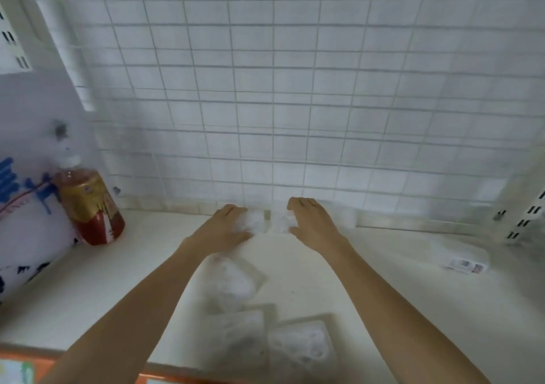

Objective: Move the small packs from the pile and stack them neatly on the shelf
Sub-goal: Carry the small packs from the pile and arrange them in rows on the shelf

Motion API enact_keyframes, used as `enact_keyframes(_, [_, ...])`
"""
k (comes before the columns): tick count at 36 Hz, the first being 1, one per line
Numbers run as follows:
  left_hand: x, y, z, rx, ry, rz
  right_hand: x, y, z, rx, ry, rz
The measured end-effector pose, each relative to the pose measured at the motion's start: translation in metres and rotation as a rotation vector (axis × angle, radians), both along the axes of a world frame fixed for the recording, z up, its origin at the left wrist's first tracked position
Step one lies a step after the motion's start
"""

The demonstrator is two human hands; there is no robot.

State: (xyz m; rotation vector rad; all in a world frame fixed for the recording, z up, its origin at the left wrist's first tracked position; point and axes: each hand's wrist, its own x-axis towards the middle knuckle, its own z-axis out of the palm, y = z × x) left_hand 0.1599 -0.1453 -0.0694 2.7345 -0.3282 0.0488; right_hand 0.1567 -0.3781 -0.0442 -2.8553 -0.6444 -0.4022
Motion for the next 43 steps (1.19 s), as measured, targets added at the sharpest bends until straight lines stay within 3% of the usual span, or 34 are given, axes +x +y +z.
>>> enact_keyframes(6, [-0.004,0.013,0.000,0.038,-0.166,-0.160,-0.013,0.004,0.017,-0.009,-0.044,-0.032])
enact_keyframes(8, [-0.009,0.018,0.005,-0.014,-0.238,-0.232,-0.021,0.003,0.023,0.109,-0.023,-0.054])
enact_keyframes(11, [-0.014,0.022,0.012,-0.098,-0.302,-0.246,-0.036,0.002,0.029,0.478,0.181,-0.062])
enact_keyframes(18, [-0.026,0.018,0.024,-0.460,0.049,-0.209,-0.063,0.006,0.016,0.806,0.499,-0.163])
enact_keyframes(26, [-0.030,0.008,0.019,-0.287,0.153,-0.218,-0.093,0.013,-0.002,0.727,0.443,-0.288])
enact_keyframes(32, [-0.038,0.009,0.019,-0.314,0.214,-0.290,-0.103,0.016,-0.008,0.661,0.465,-0.335])
enact_keyframes(36, [-0.038,0.012,0.017,-0.143,0.187,-0.368,-0.110,0.016,-0.009,0.587,0.527,-0.338])
enact_keyframes(43, [-0.045,0.002,0.028,-0.069,0.301,-0.336,-0.122,0.023,-0.012,0.492,0.475,-0.369])
